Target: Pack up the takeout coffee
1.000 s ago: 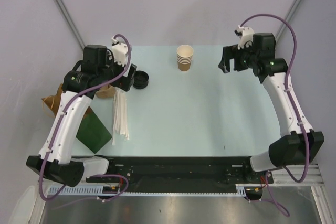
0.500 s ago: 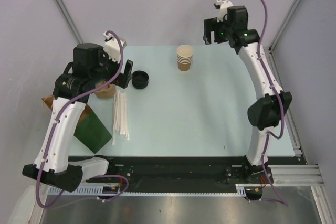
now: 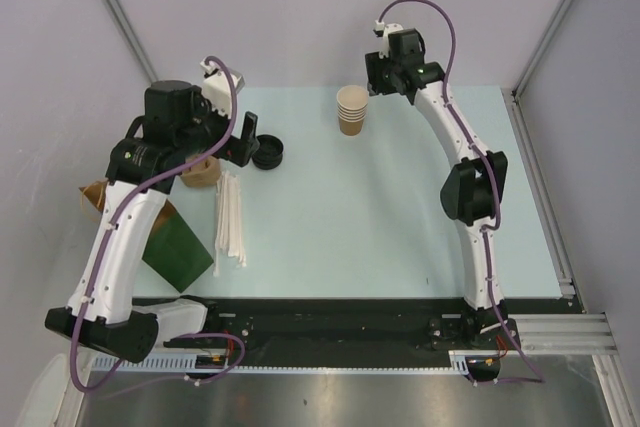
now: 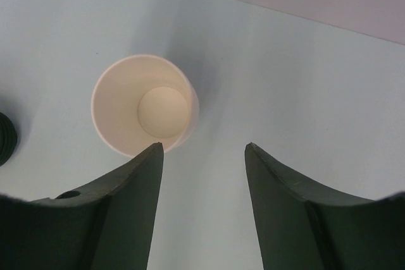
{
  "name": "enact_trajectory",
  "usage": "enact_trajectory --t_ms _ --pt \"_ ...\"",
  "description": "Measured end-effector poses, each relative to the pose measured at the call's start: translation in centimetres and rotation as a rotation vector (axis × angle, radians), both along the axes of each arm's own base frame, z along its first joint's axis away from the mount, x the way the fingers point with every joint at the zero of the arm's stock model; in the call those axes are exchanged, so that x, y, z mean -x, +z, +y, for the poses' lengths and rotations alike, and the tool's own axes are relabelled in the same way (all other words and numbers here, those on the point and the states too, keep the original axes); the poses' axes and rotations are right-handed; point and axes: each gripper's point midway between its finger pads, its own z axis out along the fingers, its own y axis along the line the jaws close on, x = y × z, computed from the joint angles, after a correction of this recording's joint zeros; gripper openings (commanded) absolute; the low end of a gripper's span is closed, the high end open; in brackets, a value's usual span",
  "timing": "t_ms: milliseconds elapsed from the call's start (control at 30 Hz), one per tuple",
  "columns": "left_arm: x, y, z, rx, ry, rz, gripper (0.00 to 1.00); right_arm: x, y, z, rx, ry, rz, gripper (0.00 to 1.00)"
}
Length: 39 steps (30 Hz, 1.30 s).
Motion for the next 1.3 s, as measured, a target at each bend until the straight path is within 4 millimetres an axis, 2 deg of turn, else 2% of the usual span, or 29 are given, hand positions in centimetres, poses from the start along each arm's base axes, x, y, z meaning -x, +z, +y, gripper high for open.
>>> enact_trajectory --t_ms 400,533,867,1100,1200,1300 --pt "-0.4 -1.7 -0.5 0.009 -0.011 0.024 1.00 -1.6 -2.5 1.6 -0.051 -0.007 0.025 0.47" --pt "-0.7 -1.8 -0.5 0.011 -0.012 0.017 1.00 -2.0 -3.2 2.0 -0.057 -0.008 0.026 0.38" --pt "-0.9 -1.8 -0.7 0.019 -0.014 0.011 0.99 -2.5 -5.3 2.5 -0.050 -0.006 0.043 0.33" --pt "-0.8 -2.8 -0.8 0.019 -0.013 0.035 0.99 -2.7 -5.2 2.6 -0.055 -0.009 0.039 0.17" --pt "-0.9 -2.7 -0.8 0.020 -0.013 0.030 1.00 -2.7 -5.1 2.6 -0.059 -0.010 0.037 0.15" --pt "-0.9 -2.7 -0.8 0.021 -0.013 0.028 1.00 -2.7 -5.1 2.6 -0.059 -0.010 0.036 0.22"
